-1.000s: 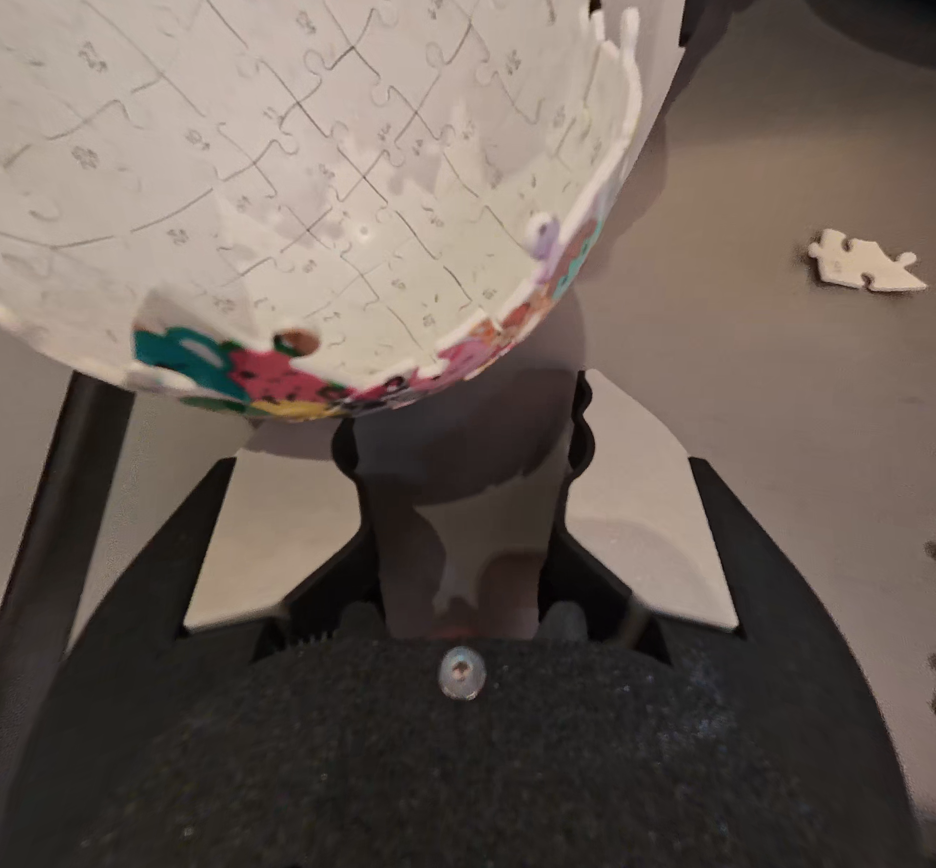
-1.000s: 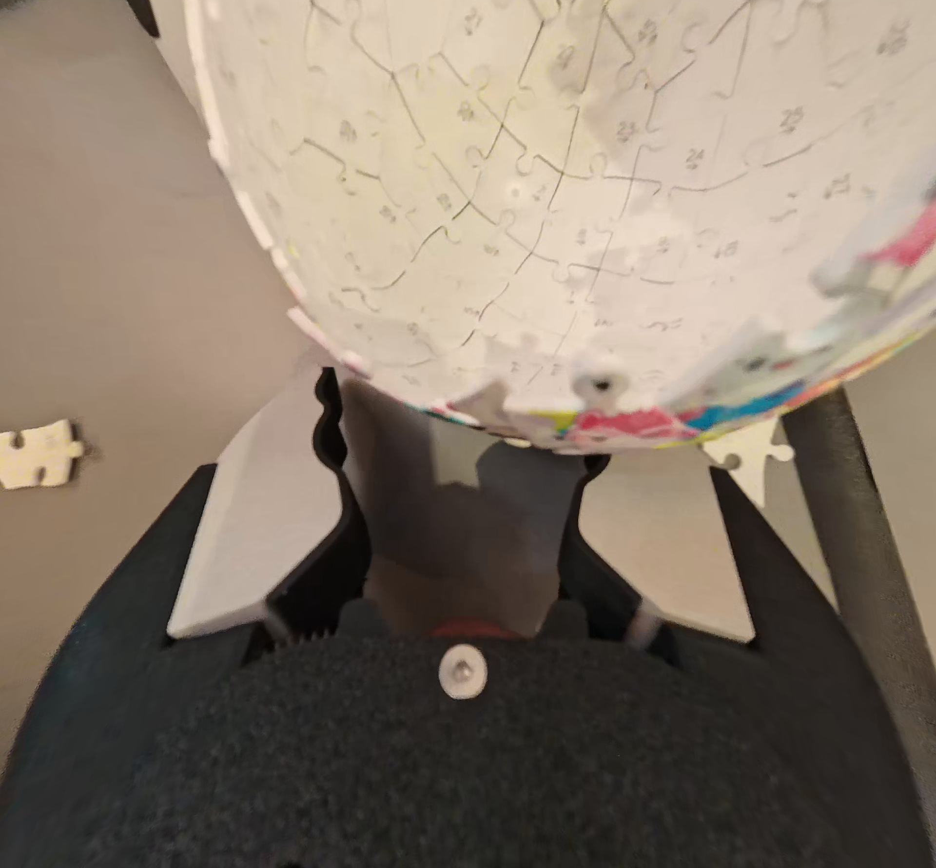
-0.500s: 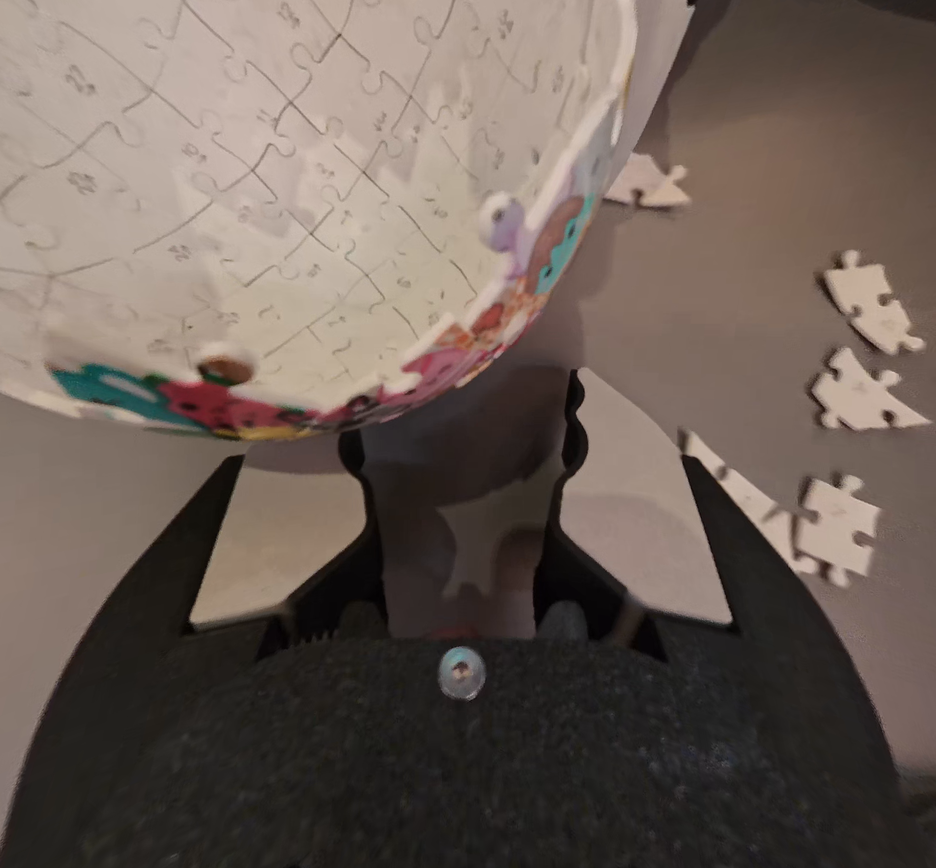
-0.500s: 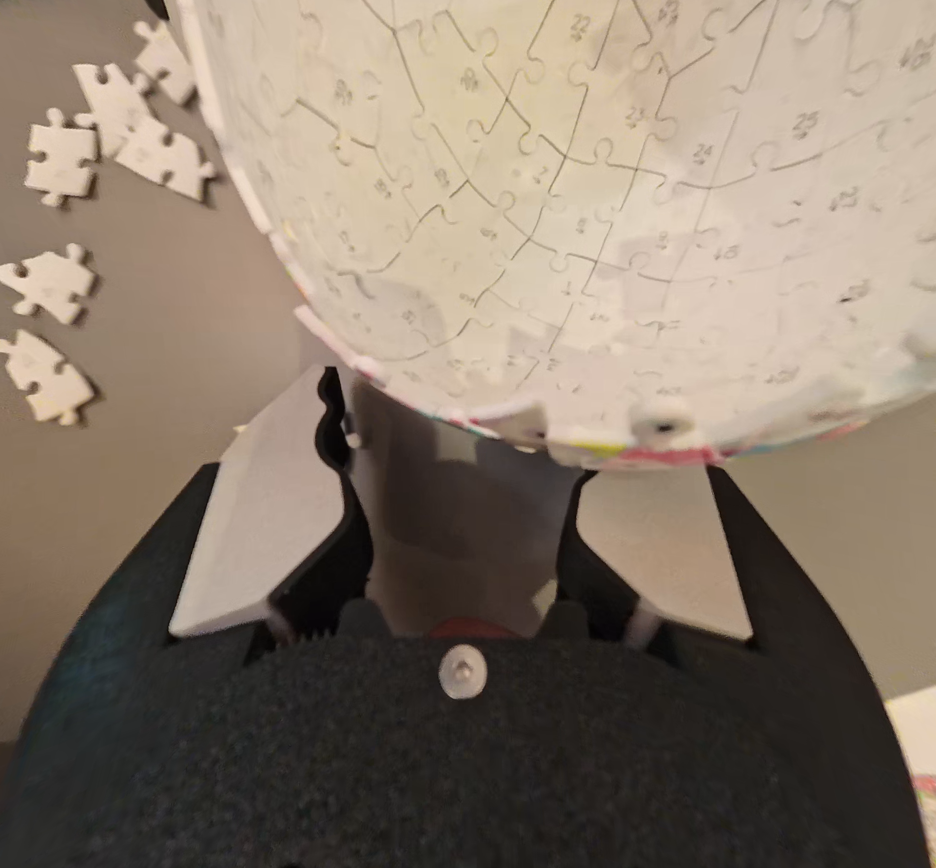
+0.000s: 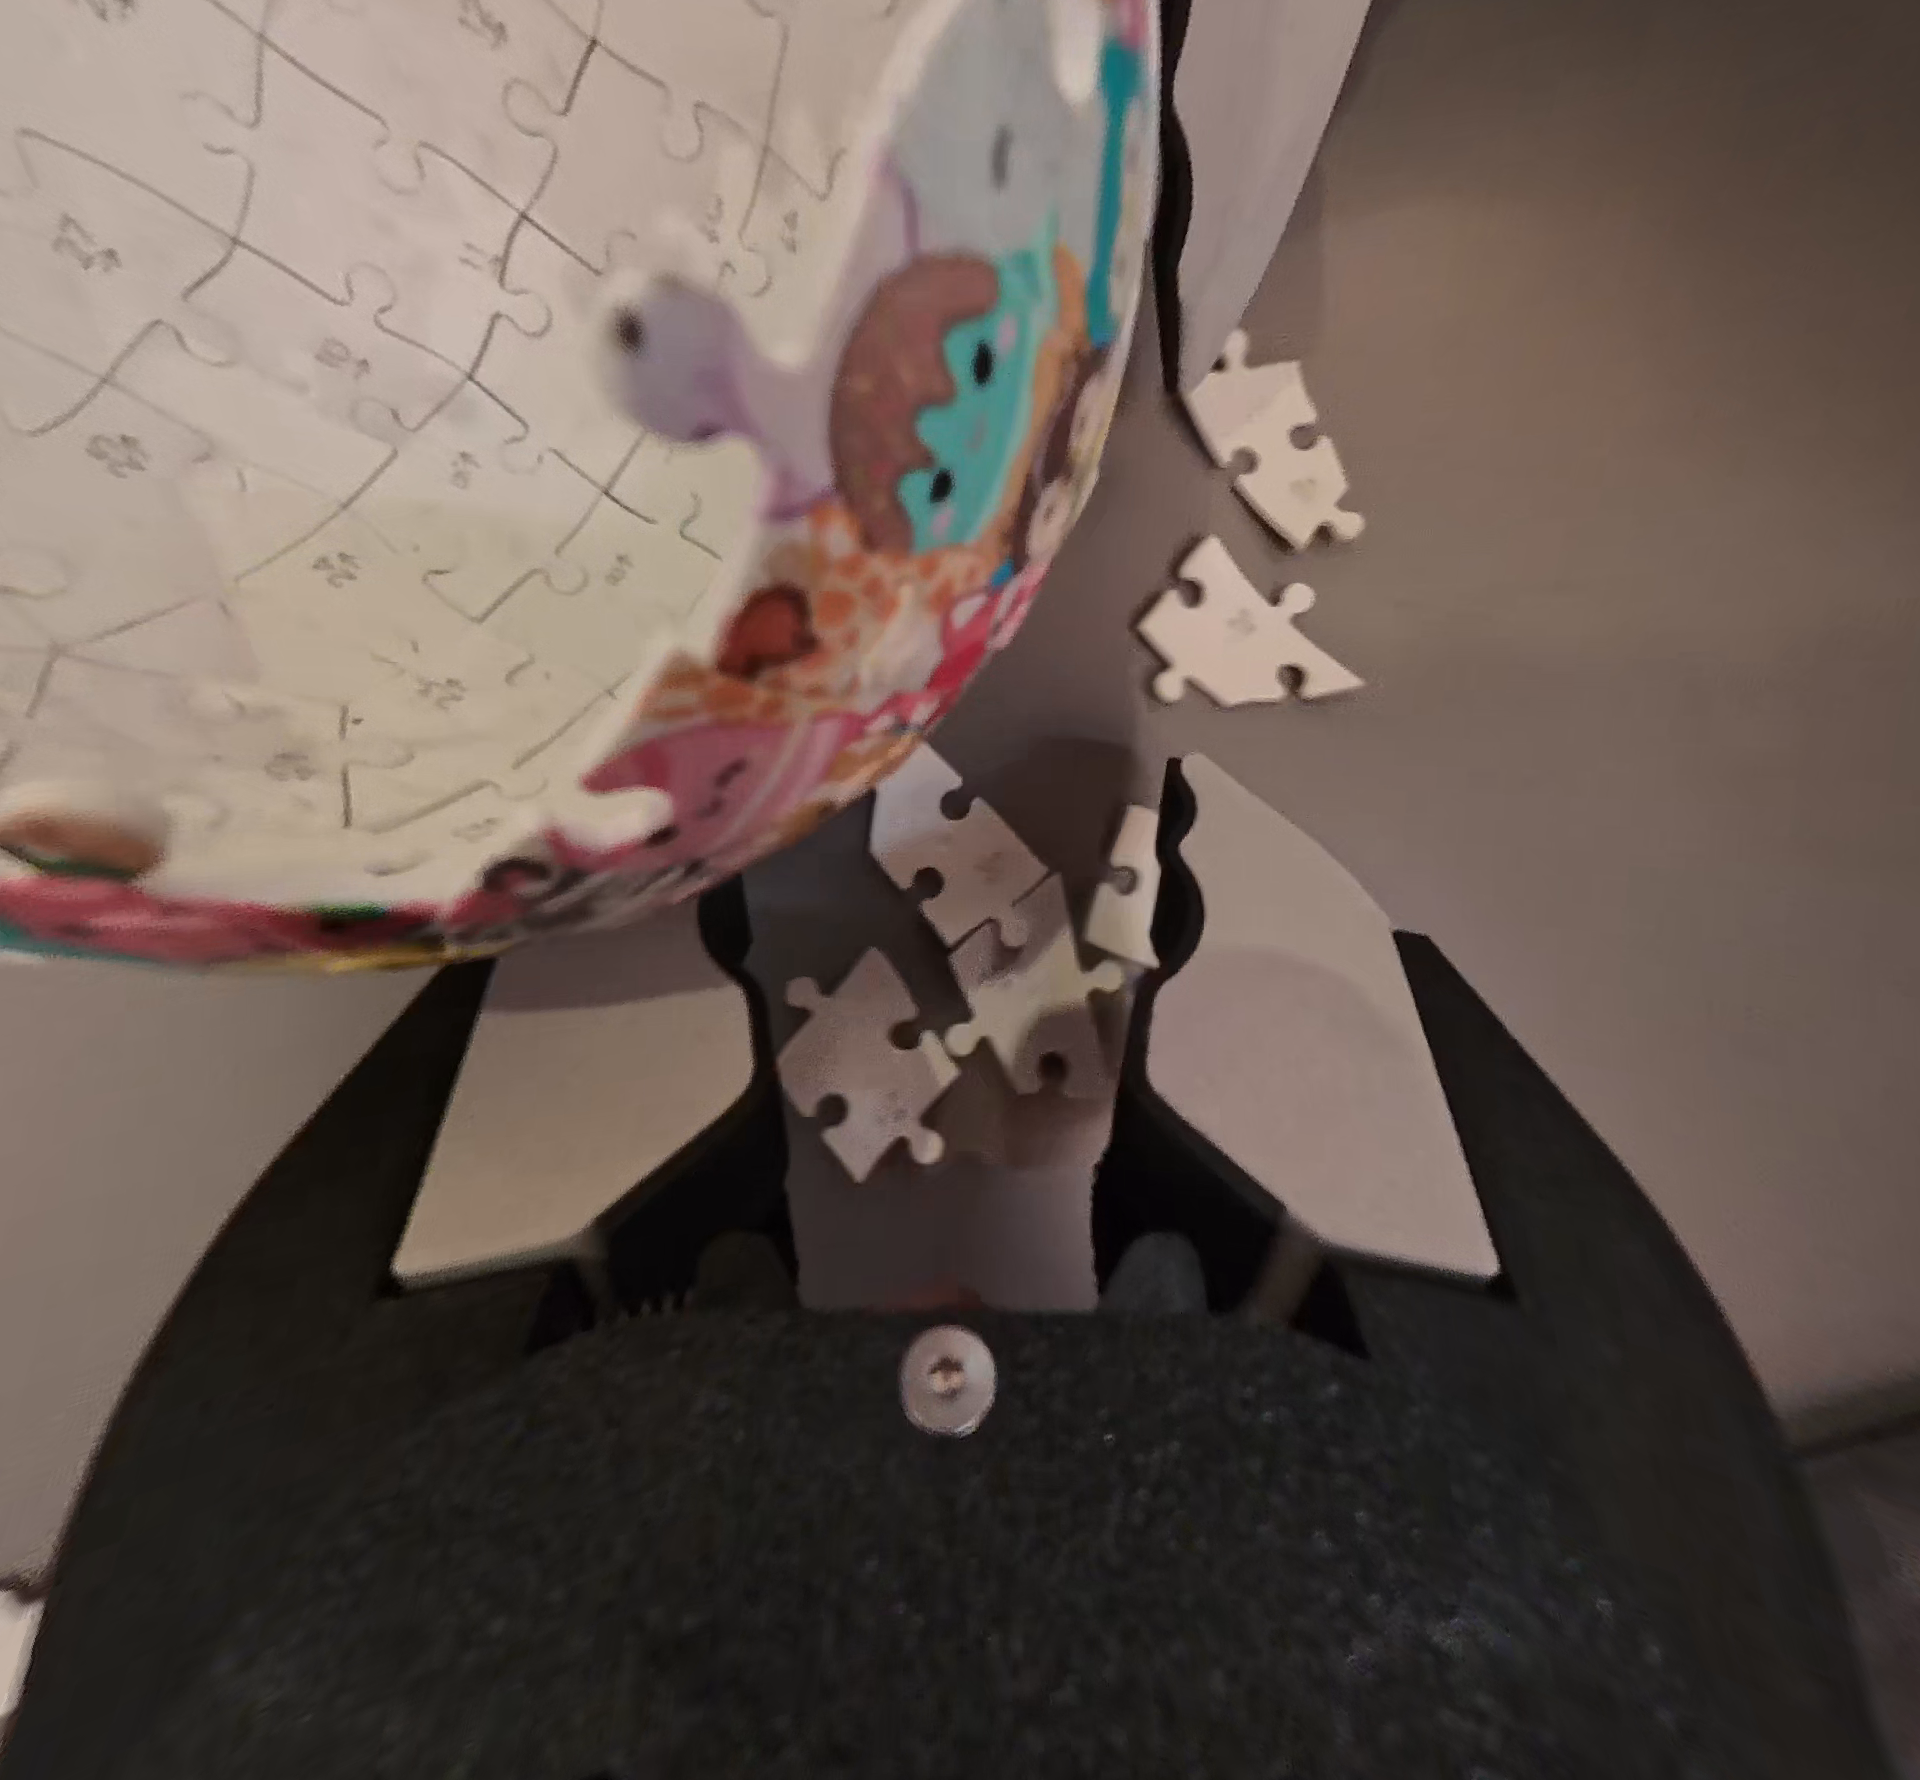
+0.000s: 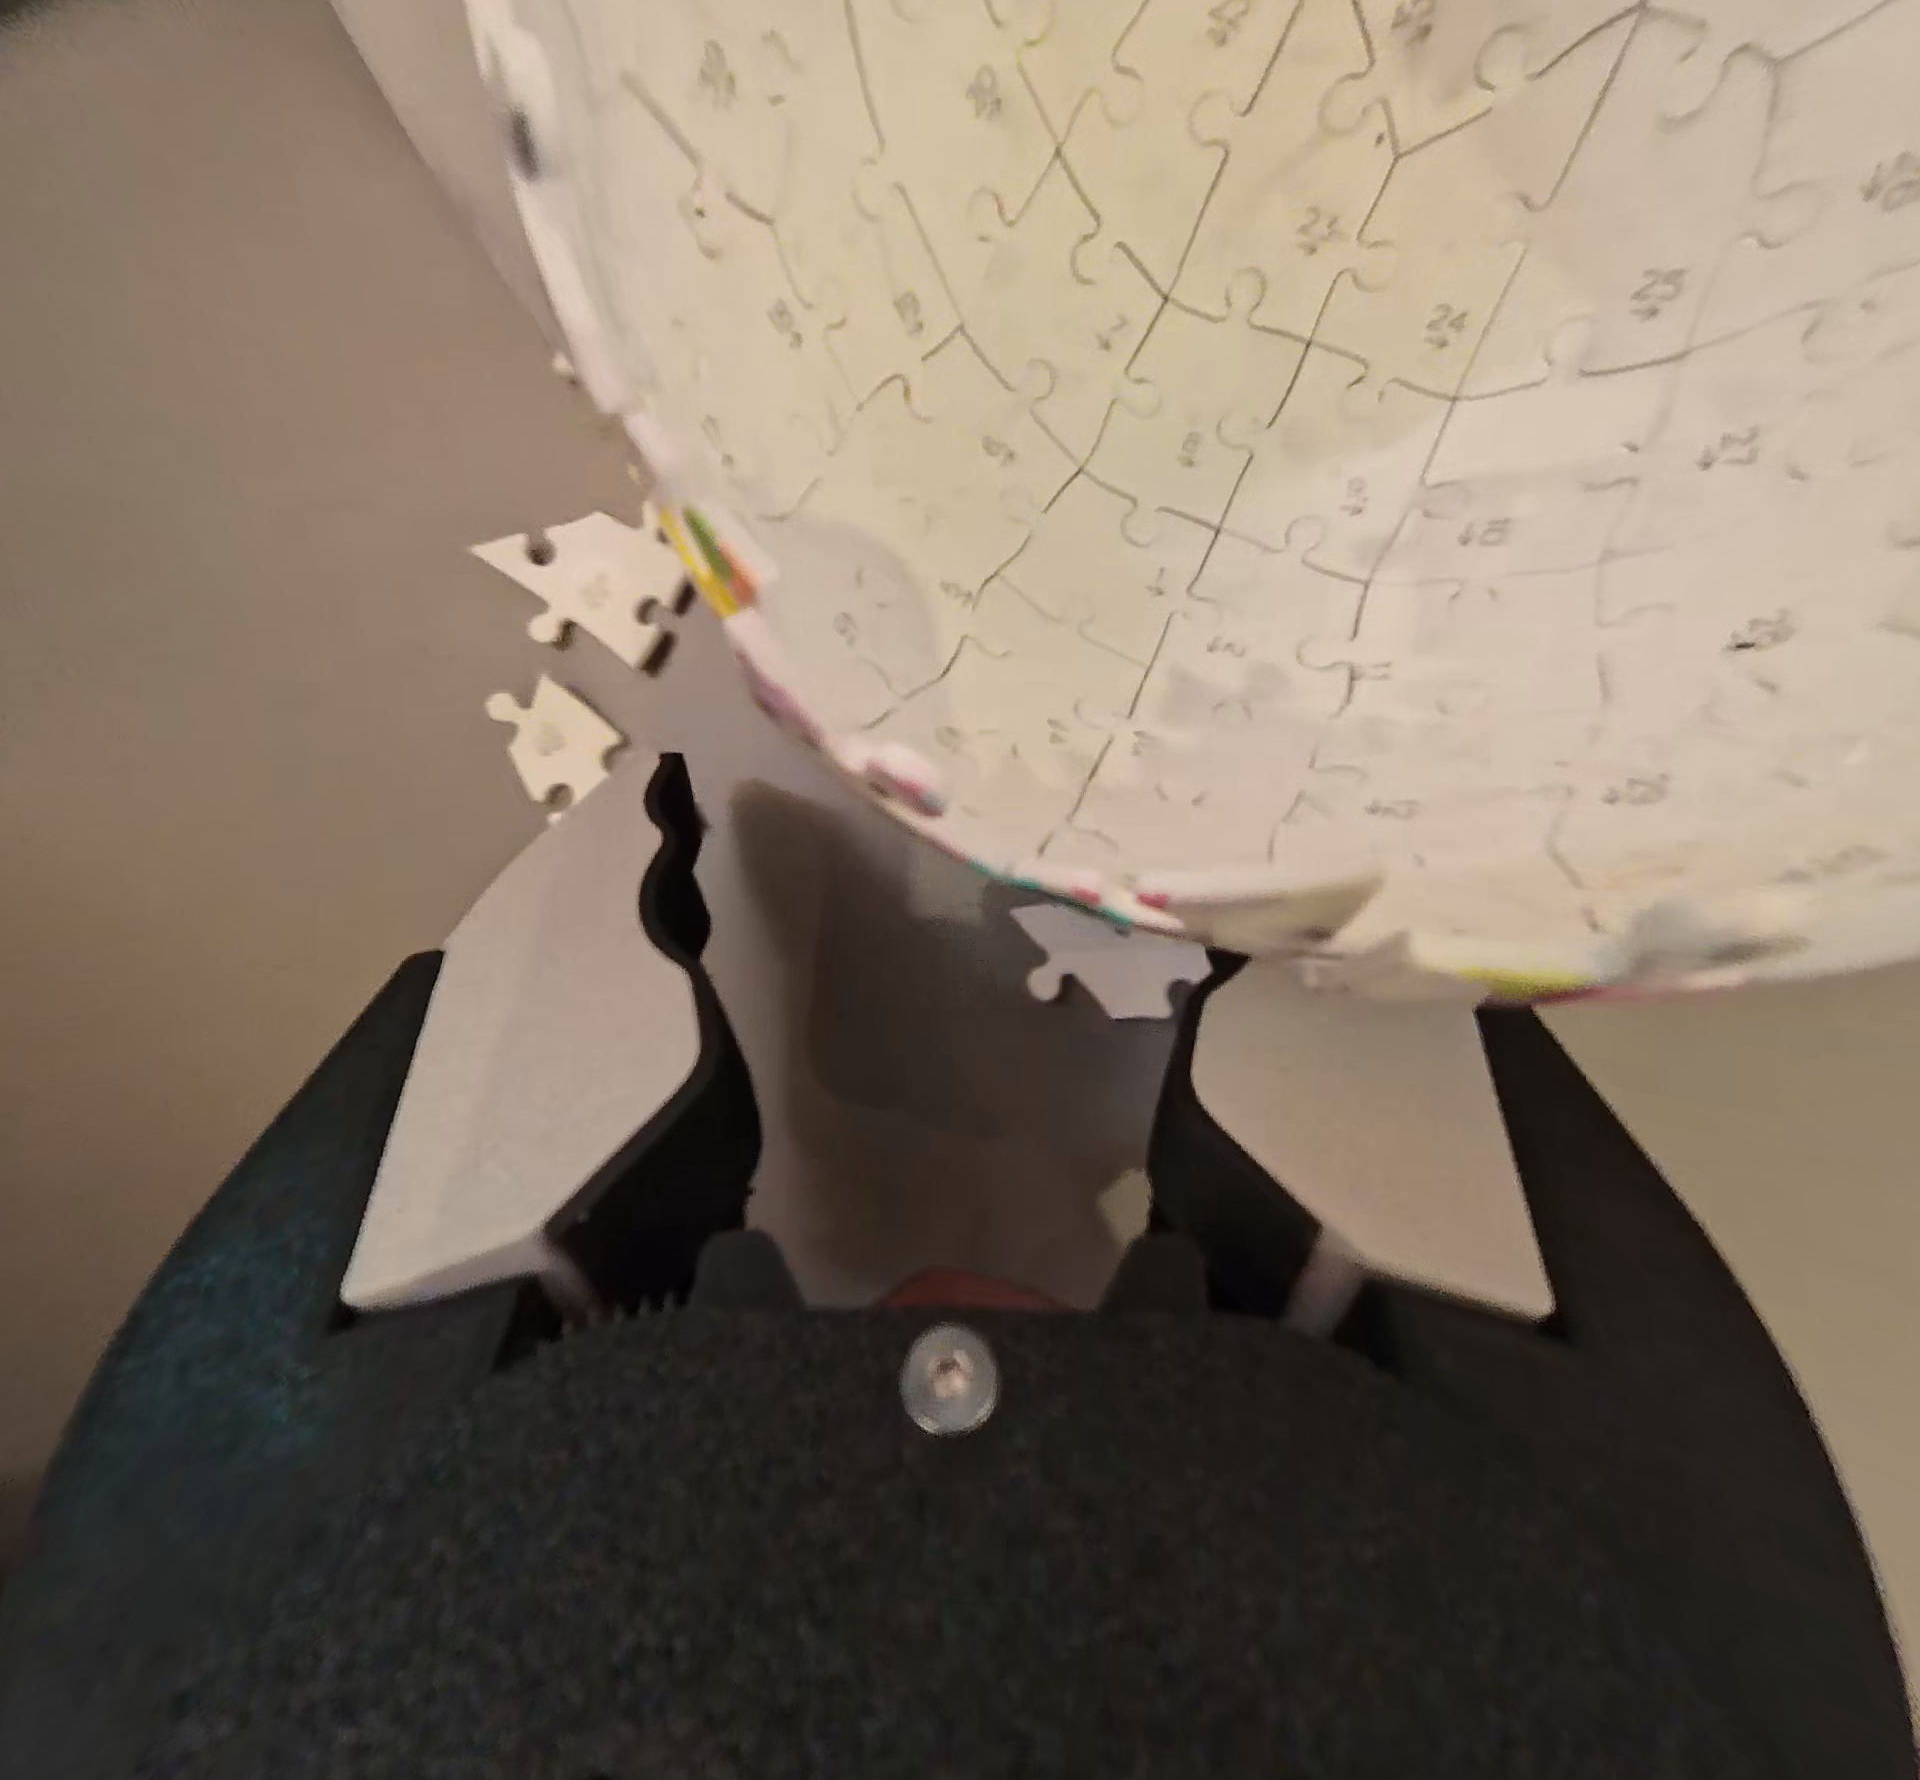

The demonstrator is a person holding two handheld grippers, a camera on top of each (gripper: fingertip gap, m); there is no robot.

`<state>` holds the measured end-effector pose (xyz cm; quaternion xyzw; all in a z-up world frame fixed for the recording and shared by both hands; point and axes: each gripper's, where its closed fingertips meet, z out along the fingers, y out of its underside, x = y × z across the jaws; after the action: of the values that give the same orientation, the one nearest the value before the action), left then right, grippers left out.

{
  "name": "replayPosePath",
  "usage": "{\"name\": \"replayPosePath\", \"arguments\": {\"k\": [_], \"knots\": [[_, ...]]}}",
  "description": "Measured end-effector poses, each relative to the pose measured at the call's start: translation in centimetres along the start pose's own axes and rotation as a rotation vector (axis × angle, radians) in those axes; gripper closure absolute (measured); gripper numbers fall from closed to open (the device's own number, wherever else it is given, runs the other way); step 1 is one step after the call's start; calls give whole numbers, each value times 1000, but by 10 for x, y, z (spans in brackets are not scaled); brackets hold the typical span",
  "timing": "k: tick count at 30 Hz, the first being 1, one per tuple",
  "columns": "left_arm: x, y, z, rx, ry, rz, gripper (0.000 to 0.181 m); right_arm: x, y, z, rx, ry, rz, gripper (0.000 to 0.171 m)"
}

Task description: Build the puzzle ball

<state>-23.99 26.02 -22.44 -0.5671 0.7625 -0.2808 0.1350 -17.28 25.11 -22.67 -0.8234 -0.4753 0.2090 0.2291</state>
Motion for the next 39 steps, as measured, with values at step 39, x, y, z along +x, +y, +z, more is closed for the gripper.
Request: {"name": "replayPosePath", "arguments": {"k": [39], "knots": [[17, -1, -42, 224, -376, -74, 82, -23, 1, -31, 253, 425, -96, 65]]}}
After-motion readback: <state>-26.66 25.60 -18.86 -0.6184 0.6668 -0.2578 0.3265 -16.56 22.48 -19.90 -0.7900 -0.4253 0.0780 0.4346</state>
